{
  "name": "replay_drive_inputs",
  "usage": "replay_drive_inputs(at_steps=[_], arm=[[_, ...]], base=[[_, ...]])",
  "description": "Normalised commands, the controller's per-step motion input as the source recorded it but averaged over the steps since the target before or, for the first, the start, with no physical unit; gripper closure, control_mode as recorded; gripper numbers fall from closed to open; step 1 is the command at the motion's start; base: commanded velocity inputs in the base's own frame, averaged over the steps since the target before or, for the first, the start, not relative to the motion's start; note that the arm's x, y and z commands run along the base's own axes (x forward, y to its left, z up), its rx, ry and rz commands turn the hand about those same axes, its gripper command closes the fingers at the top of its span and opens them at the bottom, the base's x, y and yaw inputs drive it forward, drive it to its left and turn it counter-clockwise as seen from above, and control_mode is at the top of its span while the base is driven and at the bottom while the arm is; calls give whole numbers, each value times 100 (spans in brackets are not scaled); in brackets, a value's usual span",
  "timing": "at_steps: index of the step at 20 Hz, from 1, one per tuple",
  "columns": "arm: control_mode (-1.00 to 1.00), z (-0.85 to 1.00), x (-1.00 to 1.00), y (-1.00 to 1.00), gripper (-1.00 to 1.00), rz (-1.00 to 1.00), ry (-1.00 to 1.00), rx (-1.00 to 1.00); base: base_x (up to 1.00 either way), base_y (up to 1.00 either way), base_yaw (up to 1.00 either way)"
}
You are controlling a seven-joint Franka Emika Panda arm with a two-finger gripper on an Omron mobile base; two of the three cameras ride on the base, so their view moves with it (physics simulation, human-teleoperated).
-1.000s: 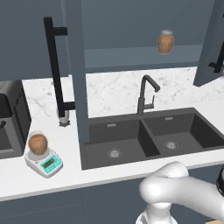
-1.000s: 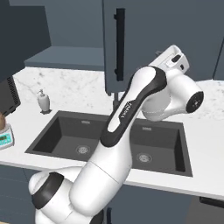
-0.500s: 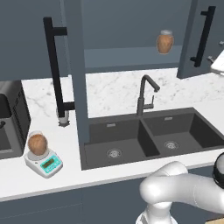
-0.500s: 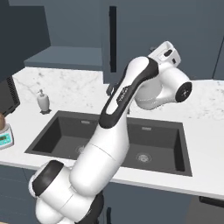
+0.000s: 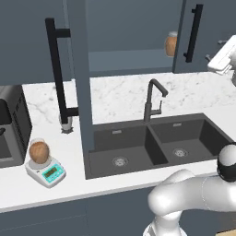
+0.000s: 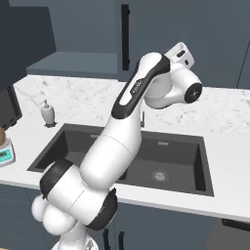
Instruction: Pick the honey bottle and place it on the digital scale for weighing, and close the cabinet.
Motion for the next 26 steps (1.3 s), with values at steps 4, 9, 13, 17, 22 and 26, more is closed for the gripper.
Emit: replay_drive_inputs(at_steps=[4, 9, 13, 17, 22, 26], arm=[[-100, -23, 58, 33, -100, 0, 0, 0], [-100, -11, 21, 13, -100, 0, -2, 0], [-100, 0, -100, 5, -100, 0, -23, 0], [-100, 1, -100, 28, -100, 0, -29, 2], [-100, 5, -100, 66, -100, 0, -14, 0], [-100, 5, -97, 100, -100, 4, -6, 0]], base=[[0, 0, 0], [0, 0, 0], [0, 0, 0], [0, 0, 0], [0, 0, 0], [0, 0, 0]])
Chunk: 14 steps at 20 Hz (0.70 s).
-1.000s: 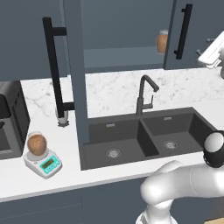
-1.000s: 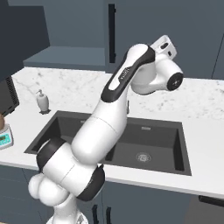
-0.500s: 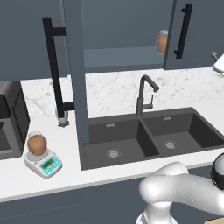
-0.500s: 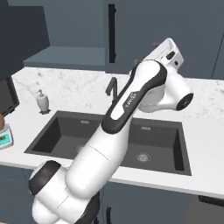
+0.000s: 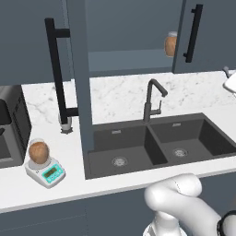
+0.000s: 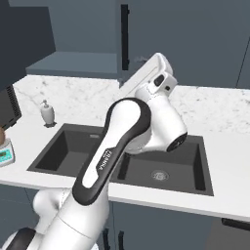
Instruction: Pick the honey bottle and place it on the digital scale for weighing, and close the cabinet.
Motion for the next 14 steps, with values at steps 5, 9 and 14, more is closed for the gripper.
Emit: replay_drive_inputs(at_steps=[5, 9, 14], arm=[[-100, -34, -23, 95, -100, 0, -10, 5], [-100, -57, -13, 78, -100, 0, -6, 15], [-100, -51, -18, 66, -100, 0, -4, 16]], base=[[0, 0, 0], [0, 0, 0], [0, 0, 0]])
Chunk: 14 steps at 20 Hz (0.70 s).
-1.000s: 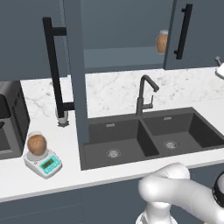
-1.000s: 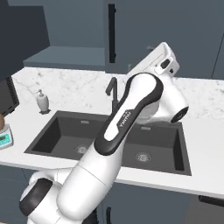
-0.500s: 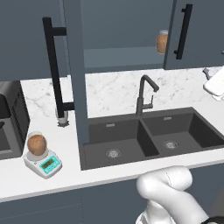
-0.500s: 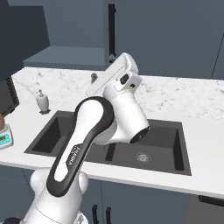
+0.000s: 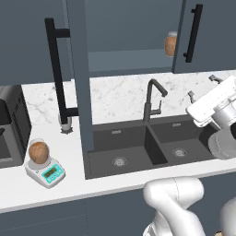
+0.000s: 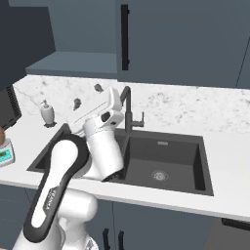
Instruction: Pick the honey bottle and place it on the digital scale for weighing, and close the cabinet.
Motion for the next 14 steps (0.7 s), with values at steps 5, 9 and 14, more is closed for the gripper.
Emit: replay_drive_inputs(at_steps=[5, 9, 14], arm=[[-100, -2, -52, 66, -100, 0, -7, 3], [-100, 0, -70, 88, -100, 0, -12, -1], [-100, -3, -60, 93, -100, 0, -8, 0]], base=[[0, 0, 0], [0, 0, 0], [0, 0, 0]])
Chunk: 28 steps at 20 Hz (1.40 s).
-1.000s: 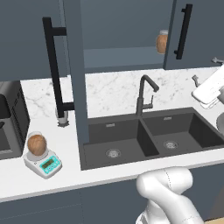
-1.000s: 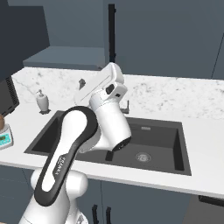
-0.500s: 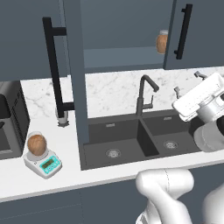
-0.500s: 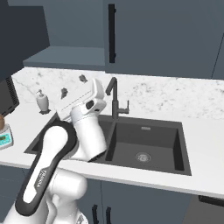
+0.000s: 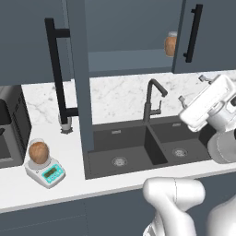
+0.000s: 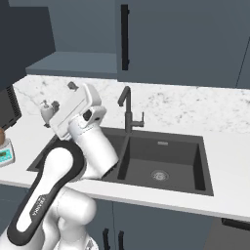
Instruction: Pick the honey bottle and place it on the digital scale for weighing, and close the cabinet.
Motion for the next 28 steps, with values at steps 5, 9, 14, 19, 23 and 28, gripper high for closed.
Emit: replay_drive_inputs(at_steps=[5, 9, 14, 19, 23, 28], arm=[[-100, -5, -62, 99, -100, 0, -4, 0], [-100, -37, -22, 100, -100, -5, -1, 1], [-100, -48, 16, 95, -100, -1, 0, 12], [-100, -34, 0, 82, -100, 10, 2, 17], [-100, -40, 0, 84, -100, 12, 2, 20], [-100, -47, -12, 88, -100, 8, 1, 21]], base=[[0, 0, 0], [0, 0, 0], [0, 0, 0], [0, 0, 0], [0, 0, 0], [0, 0, 0]])
